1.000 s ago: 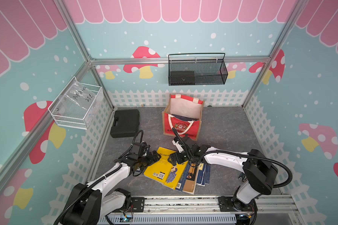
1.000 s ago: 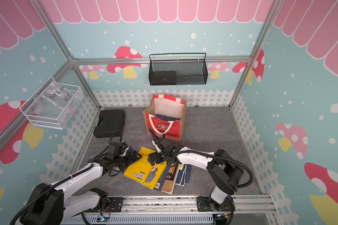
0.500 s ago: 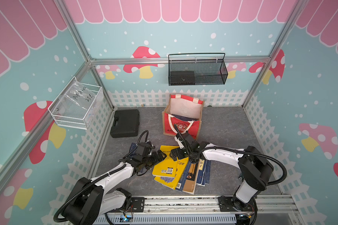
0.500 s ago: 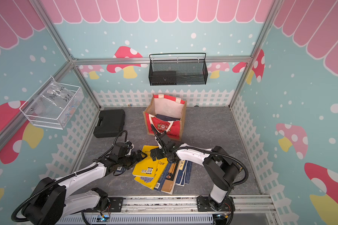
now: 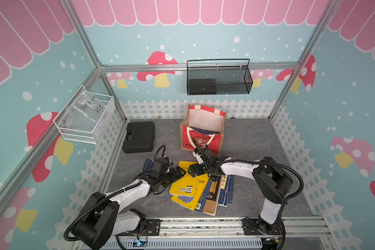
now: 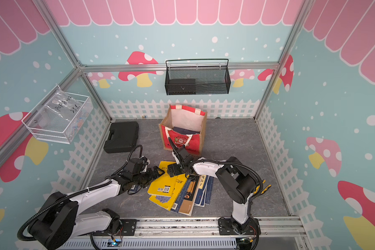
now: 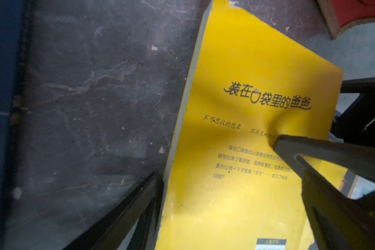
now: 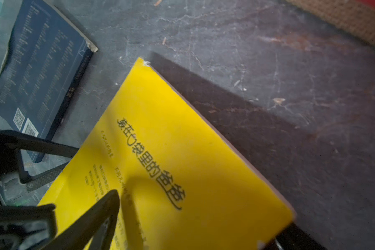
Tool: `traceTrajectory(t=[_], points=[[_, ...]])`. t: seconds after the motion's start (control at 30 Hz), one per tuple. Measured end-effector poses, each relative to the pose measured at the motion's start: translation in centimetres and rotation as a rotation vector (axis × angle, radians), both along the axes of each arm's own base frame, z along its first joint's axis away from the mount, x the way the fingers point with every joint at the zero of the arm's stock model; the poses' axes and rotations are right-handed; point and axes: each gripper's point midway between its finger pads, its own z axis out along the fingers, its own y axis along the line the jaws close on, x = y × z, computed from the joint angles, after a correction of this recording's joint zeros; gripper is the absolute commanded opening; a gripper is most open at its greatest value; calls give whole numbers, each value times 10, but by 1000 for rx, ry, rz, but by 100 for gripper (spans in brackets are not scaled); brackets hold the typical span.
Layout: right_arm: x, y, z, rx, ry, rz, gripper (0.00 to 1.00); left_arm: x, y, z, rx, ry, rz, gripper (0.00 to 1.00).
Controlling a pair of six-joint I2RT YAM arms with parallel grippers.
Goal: Put the books into the canvas bag
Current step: Pick up the book from the book.
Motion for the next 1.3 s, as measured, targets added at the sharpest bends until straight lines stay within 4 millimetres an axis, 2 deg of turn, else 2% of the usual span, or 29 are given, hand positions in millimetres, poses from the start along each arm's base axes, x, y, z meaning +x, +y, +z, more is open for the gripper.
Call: traceTrajectory(t=[0.1,0.23,0.33,0.53,0.67,0.77,0.87,1.0,1.1,1.17,1.3], points=[[2,1,11,38,-36,0,66,1,-3,0,-11,-10,-6,99],[5,1,35,85,-99,-7,46,2,-7,3,-27,-26,-17,99],[10,3,53,120,-144,-14,24,3,-9,5,-40,-33,-26,99],[12,6,80,177,-196,-13,4,7,-16,24,-70,-114,-66,99],[11,4,100,203,-236,-1,0,6,-14,46,-69,-200,-88,99],[5,1,120,234,-280,26,0,3,-8,72,-61,-293,-99,99],[-7,-6,141,275,-320,78,0,5,2,108,-49,-413,-100,99],[-19,-23,169,328,-364,142,0,11,16,167,-27,-575,-92,99],[-29,-38,190,355,-400,192,0,14,22,199,-8,-642,-101,99],[-38,-44,201,364,-422,242,0,14,20,213,1,-668,-132,99],[-64,-45,214,394,-425,386,0,9,0,241,-12,-697,-306,99]])
